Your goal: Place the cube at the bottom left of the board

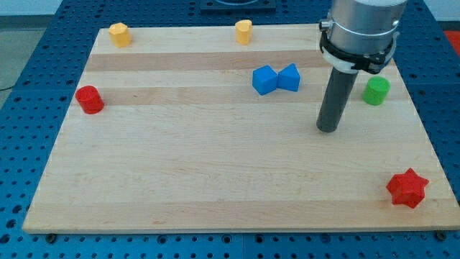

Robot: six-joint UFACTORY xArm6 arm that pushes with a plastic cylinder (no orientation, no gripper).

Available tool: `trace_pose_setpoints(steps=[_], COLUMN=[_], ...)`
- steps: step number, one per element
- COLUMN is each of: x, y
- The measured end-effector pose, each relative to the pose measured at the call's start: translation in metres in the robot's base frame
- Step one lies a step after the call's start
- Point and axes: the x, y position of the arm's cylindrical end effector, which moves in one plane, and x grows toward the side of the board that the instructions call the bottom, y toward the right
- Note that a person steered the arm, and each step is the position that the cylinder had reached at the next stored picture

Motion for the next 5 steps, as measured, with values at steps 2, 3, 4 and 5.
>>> trace_pose_setpoints(steps=[2,3,4,5], x=[-0.019,-0.057,-0.099,-0.127], y=[0.010,0.024,0.025,0.025])
